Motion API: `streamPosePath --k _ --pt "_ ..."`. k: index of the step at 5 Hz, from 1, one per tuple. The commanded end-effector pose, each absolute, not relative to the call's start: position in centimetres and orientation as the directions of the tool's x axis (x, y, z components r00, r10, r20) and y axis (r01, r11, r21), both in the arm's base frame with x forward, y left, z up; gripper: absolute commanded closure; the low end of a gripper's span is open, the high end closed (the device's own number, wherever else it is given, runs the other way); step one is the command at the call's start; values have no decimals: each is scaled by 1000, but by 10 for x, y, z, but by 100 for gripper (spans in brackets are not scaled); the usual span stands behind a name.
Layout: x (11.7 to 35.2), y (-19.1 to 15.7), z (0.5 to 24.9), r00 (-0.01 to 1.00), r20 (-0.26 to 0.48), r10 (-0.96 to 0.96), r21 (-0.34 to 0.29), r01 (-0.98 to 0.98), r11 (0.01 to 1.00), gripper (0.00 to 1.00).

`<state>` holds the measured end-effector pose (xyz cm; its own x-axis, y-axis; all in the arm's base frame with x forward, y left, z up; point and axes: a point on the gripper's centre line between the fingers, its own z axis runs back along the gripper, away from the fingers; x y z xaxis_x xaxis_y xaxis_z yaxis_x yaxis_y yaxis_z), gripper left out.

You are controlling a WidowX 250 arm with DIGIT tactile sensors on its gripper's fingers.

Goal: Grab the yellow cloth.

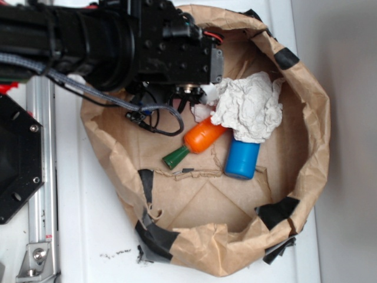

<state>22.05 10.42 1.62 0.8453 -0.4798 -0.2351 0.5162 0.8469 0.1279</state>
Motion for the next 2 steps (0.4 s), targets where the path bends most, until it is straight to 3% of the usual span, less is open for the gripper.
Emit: streamPosePath --k 1,2 --pt "213 103 85 912 -49 -407 153 409 899 100" --pt "219 66 134 939 115 -325 167 304 938 100"
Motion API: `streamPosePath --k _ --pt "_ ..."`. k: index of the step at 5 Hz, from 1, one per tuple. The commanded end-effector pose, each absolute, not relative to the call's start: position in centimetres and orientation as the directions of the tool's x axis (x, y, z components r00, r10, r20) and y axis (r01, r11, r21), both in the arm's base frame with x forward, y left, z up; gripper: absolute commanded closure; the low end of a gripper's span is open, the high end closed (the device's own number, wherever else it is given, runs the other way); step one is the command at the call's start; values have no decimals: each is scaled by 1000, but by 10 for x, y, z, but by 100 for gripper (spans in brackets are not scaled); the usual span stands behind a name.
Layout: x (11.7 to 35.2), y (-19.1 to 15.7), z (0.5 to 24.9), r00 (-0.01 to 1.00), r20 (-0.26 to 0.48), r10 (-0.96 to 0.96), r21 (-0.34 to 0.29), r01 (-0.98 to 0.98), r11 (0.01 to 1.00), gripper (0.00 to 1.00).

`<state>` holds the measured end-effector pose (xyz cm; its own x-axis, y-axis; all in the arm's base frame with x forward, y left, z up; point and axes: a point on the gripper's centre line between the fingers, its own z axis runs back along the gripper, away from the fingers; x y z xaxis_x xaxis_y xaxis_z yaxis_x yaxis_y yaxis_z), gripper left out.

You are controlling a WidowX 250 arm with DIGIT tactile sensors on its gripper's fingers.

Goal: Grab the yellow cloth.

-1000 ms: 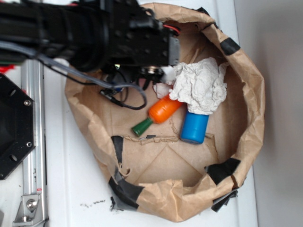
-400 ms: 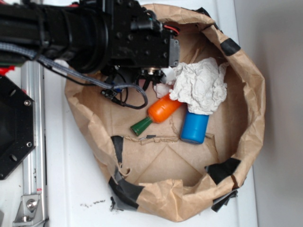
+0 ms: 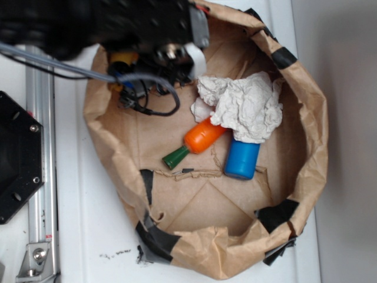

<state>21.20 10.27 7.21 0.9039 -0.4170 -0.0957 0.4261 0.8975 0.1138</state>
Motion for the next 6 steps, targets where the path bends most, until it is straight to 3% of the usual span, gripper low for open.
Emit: streamPosePath --k 1,3,4,5,6 --pt "224 44 183 926 169 -338 161 312 936 100" --pt "238 28 172 924 148 -352 147 331 932 100" --pt "249 19 173 964 255 -80 -23 89 996 100" --pt "270 10 174 941 306 142 -148 -100 984 100" --pt "274 15 171 925 230 302 -198 -259 945 100"
